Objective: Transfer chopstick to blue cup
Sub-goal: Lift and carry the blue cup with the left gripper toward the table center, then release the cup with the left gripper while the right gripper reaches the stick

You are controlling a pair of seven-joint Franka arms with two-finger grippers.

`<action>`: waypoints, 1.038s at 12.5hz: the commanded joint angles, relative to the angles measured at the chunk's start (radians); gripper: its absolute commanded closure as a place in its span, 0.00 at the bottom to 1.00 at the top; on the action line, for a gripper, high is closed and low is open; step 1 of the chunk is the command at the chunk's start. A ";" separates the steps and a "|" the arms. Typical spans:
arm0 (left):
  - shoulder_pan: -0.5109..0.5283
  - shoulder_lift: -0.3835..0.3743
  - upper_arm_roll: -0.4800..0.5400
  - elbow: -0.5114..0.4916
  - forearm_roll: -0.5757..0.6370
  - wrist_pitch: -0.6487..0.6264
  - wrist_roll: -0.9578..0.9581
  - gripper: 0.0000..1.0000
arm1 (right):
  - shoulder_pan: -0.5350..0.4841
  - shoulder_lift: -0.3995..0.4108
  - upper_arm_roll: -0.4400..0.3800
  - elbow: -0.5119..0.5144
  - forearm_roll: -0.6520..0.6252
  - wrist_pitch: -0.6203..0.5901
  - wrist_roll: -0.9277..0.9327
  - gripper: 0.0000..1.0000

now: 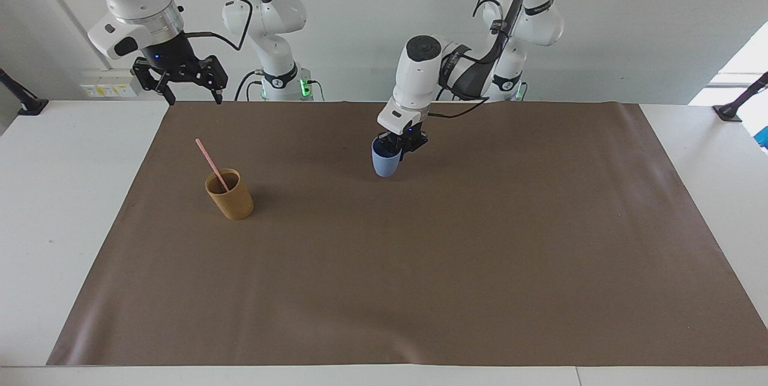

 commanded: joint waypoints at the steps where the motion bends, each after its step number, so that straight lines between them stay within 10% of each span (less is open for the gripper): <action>1: -0.030 0.001 0.014 -0.015 -0.012 0.024 -0.011 0.79 | -0.013 -0.024 0.005 -0.029 0.010 0.000 -0.031 0.00; 3: -0.028 0.006 0.016 -0.004 -0.012 0.021 0.005 0.14 | -0.012 -0.027 0.005 -0.036 0.008 0.000 -0.033 0.00; 4: -0.027 -0.002 0.017 0.000 -0.010 0.014 0.006 0.00 | -0.013 -0.027 0.005 -0.036 0.008 -0.002 -0.054 0.00; 13: 0.109 -0.222 0.025 -0.012 0.026 -0.292 0.138 0.00 | -0.002 -0.018 0.005 -0.246 -0.166 0.137 -0.712 0.00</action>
